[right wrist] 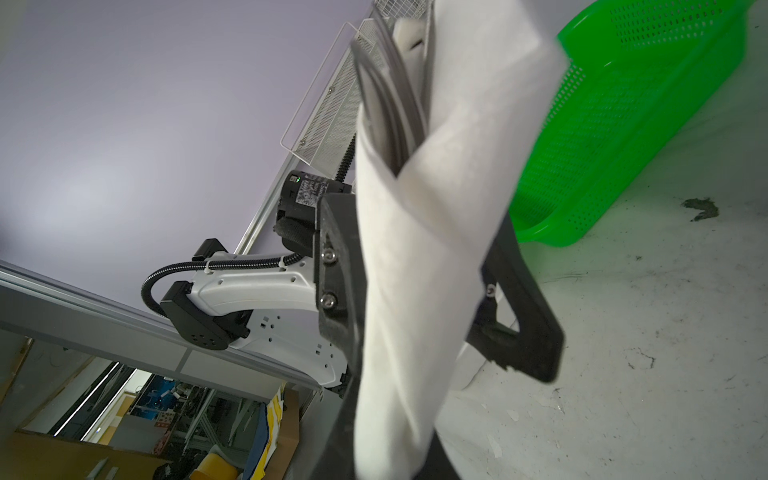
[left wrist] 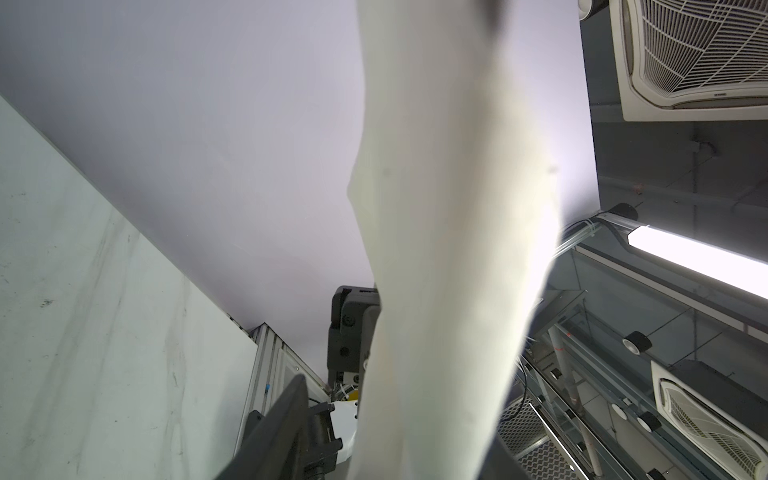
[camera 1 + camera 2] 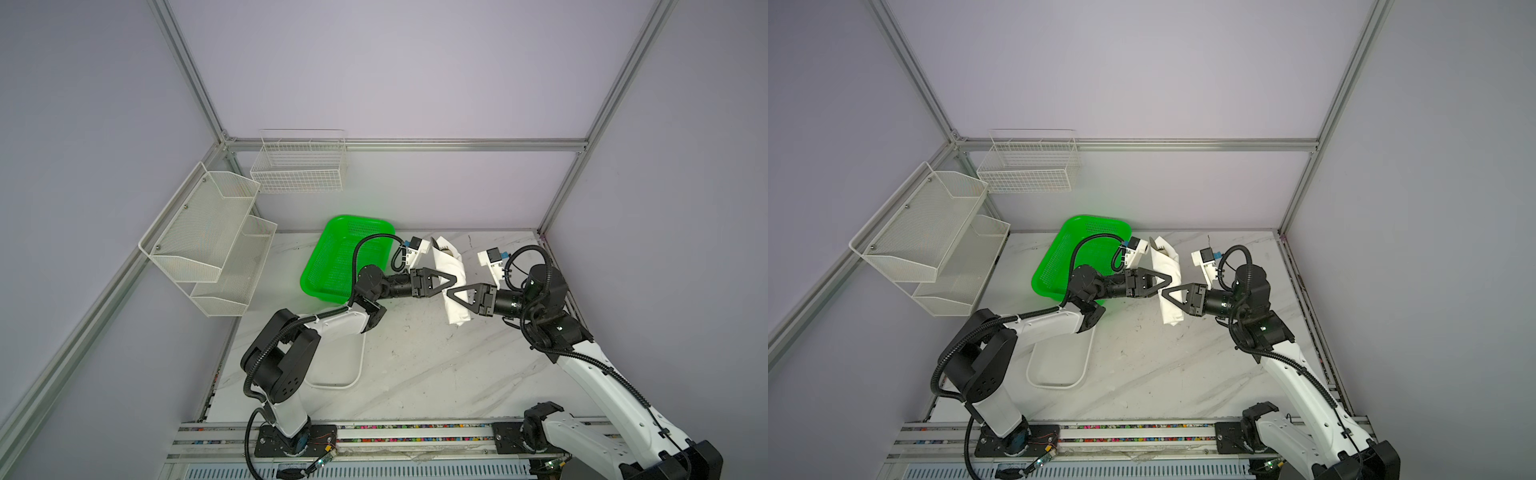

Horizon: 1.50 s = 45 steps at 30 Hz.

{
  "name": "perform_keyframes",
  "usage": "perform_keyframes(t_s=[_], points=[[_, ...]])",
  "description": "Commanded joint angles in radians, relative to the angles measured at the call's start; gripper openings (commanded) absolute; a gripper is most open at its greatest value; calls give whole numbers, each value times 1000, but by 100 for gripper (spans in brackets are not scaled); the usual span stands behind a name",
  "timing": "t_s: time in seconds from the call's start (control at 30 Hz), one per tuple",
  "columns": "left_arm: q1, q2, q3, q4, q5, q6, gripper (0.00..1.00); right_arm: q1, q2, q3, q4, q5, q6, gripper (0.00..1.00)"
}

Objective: Place the utensils on the paper napkin and roll it up

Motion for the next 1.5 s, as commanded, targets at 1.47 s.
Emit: perform_keyframes(t_s=[1.47], points=[[70, -87, 50, 50, -6, 72, 8, -6, -131, -42, -376, 290, -131, 32]])
